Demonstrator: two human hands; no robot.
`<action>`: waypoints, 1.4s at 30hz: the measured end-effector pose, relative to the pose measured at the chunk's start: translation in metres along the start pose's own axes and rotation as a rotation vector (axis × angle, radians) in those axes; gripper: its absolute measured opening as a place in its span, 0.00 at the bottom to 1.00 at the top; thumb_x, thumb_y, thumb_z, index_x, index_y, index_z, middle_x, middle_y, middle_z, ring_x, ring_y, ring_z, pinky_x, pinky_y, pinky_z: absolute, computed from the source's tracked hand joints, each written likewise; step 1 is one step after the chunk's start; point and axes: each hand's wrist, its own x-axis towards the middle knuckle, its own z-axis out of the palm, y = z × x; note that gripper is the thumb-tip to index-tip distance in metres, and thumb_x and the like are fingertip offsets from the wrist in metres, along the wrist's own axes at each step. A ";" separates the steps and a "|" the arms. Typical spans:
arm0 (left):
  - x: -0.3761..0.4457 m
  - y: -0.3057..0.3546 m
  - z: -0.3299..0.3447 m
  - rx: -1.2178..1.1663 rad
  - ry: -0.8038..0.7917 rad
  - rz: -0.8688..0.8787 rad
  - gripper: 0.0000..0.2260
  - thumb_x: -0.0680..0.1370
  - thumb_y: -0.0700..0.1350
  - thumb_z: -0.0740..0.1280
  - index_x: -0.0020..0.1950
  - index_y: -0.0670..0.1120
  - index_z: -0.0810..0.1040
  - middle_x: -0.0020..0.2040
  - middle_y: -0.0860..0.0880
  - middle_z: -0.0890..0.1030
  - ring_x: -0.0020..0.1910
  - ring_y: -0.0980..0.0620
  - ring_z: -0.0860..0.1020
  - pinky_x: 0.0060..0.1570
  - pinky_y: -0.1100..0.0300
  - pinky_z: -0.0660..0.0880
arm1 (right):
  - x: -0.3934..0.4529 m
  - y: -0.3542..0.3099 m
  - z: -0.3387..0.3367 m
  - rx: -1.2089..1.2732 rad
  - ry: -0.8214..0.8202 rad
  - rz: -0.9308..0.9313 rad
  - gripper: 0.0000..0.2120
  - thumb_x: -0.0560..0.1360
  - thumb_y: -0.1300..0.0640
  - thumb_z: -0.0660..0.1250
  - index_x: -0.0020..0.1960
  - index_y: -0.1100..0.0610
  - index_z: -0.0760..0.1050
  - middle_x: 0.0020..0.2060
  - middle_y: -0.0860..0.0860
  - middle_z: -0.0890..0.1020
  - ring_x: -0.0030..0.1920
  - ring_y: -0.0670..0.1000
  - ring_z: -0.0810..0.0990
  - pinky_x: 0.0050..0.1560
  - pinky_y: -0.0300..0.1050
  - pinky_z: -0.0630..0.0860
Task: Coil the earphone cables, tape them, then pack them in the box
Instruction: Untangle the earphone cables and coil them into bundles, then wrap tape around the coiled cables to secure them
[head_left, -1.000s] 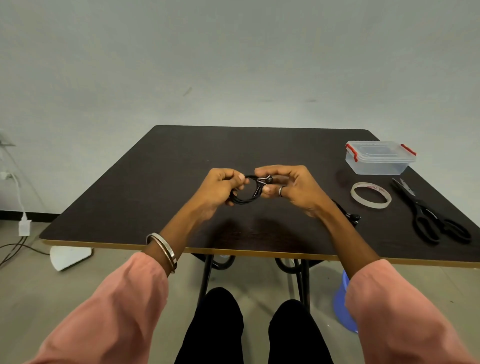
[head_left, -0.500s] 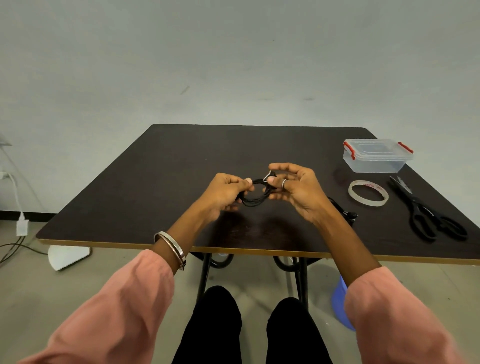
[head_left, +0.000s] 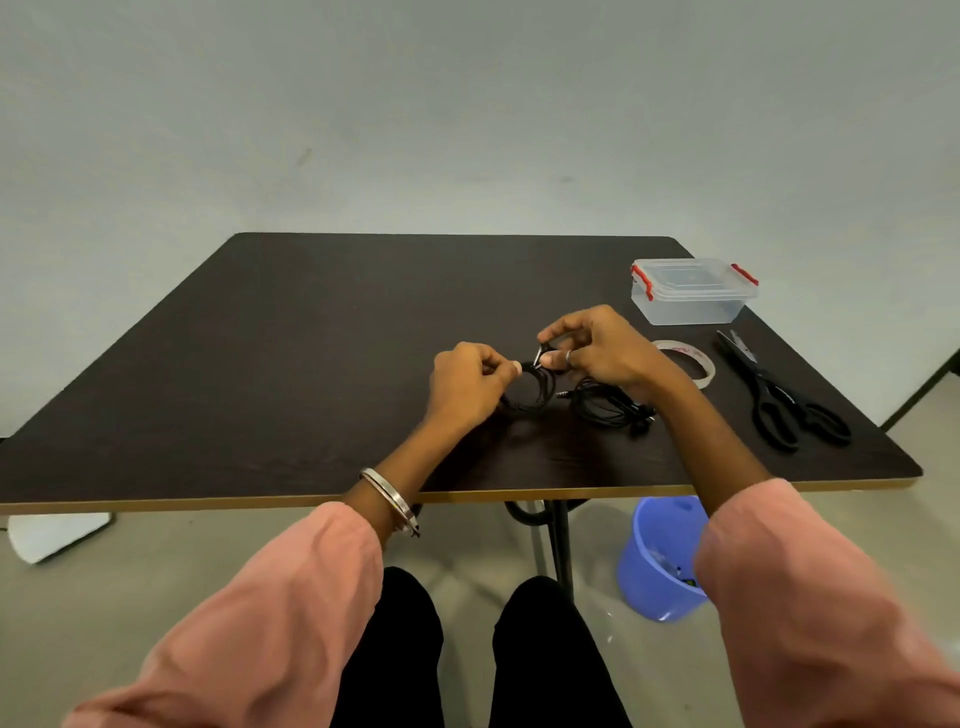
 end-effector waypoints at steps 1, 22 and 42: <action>0.001 -0.002 0.003 0.034 0.017 -0.003 0.07 0.75 0.50 0.71 0.44 0.48 0.84 0.36 0.51 0.83 0.38 0.55 0.81 0.45 0.53 0.80 | 0.004 0.002 0.000 -0.045 -0.019 -0.007 0.13 0.72 0.64 0.72 0.56 0.61 0.78 0.43 0.56 0.85 0.43 0.52 0.84 0.43 0.43 0.80; -0.001 -0.030 -0.011 0.178 0.105 -0.104 0.13 0.80 0.54 0.62 0.52 0.51 0.84 0.45 0.50 0.85 0.52 0.47 0.79 0.62 0.48 0.64 | 0.025 0.011 0.018 -0.198 -0.086 -0.037 0.09 0.79 0.60 0.63 0.56 0.59 0.79 0.38 0.49 0.82 0.38 0.44 0.80 0.37 0.31 0.71; 0.006 0.048 0.050 0.213 0.006 0.355 0.08 0.78 0.45 0.65 0.55 0.50 0.82 0.51 0.51 0.82 0.56 0.48 0.76 0.57 0.49 0.69 | -0.044 0.100 -0.077 -0.406 0.239 0.256 0.13 0.77 0.68 0.63 0.59 0.60 0.79 0.58 0.55 0.81 0.60 0.55 0.77 0.59 0.37 0.66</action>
